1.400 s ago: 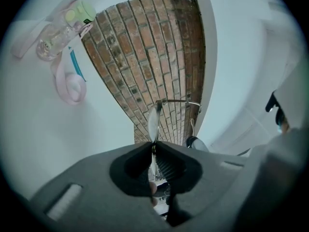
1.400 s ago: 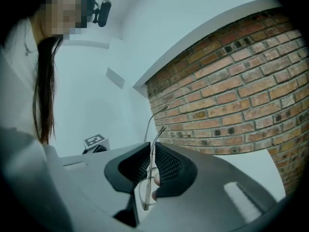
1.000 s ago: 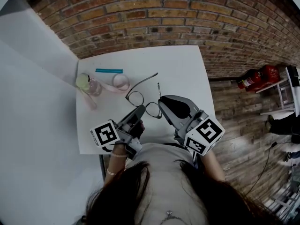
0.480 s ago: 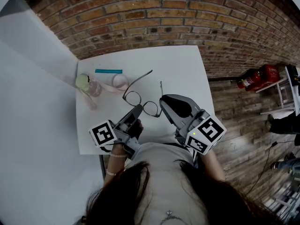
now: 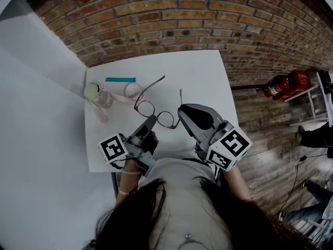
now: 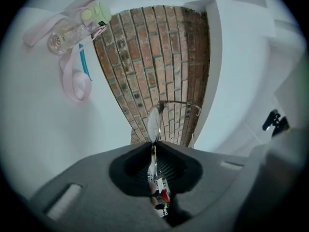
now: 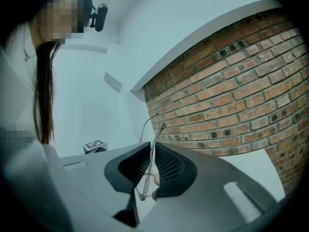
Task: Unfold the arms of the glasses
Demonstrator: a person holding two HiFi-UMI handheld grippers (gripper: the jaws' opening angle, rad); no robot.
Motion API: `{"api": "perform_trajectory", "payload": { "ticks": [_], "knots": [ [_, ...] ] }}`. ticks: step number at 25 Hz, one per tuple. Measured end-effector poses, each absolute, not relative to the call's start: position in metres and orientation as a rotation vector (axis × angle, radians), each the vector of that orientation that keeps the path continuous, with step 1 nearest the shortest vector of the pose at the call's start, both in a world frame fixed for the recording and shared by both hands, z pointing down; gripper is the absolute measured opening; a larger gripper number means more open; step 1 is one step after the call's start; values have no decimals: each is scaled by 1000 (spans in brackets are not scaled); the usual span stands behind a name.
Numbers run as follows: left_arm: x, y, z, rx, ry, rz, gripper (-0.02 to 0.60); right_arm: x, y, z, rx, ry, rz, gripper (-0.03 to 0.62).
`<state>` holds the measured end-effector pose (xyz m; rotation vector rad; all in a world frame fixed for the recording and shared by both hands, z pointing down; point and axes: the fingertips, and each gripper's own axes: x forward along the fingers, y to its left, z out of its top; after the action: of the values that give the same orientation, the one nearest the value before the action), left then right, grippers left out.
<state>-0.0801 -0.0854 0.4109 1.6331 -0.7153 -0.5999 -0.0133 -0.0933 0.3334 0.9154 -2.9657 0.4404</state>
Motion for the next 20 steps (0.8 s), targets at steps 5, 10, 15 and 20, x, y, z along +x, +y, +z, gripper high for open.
{"api": "perform_trajectory", "payload": {
  "ticks": [5,10,15,20],
  "knots": [
    [-83,-86,412,1627,-720,-610,28,-12,-94,333,924,-2969,448,37],
    [-84,-87,411,1610,-718,-634,28,-7,-96,331,931,-2989,491,37],
    [-86,-87,412,1589,-707,-650,28,-6,-96,331,932,-2993,500,37],
    [-89,-87,413,1572,-701,-672,28,-5,-97,331,939,-2998,507,38]
  ]
}}
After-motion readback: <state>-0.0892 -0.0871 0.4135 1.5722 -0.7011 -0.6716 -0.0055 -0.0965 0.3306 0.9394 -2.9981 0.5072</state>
